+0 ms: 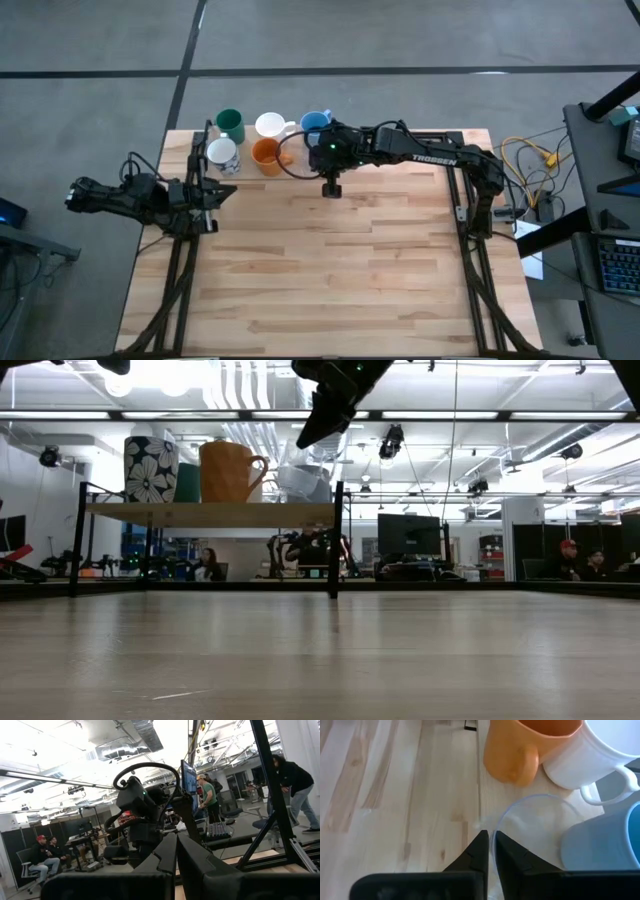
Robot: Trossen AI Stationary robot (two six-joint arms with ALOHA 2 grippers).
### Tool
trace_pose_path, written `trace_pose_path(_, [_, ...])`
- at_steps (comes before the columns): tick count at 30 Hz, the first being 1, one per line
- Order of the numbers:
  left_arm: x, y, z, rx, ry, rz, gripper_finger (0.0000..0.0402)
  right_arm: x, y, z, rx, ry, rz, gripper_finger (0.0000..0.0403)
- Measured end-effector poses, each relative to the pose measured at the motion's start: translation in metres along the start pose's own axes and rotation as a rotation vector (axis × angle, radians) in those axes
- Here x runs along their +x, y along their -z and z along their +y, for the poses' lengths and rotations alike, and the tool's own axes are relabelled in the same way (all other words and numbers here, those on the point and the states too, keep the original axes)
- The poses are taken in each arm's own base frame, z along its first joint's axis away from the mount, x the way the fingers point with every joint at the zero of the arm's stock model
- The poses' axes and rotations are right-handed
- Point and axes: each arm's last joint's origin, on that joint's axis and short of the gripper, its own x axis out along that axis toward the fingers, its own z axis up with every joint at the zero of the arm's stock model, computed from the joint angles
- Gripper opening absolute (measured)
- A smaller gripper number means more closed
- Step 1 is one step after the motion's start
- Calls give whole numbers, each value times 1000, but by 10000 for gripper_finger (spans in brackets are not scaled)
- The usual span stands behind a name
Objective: Stack small to large cups/mugs on shelf
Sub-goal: Put the transparent mug on the shelf
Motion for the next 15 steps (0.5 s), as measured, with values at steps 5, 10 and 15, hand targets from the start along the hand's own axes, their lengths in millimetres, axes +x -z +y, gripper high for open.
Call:
trace_pose_path(5, [0, 0, 0, 0, 0, 0, 0, 0, -1, 0, 7, 3, -9, 50])
trace_pose_path(10, [0, 0, 0, 0, 0, 0, 0, 1, 0, 0, 8, 2, -7, 72])
trace_pose_path(15, [0, 0, 0, 0, 0, 0, 0, 1, -1, -1, 12, 5, -11, 84])
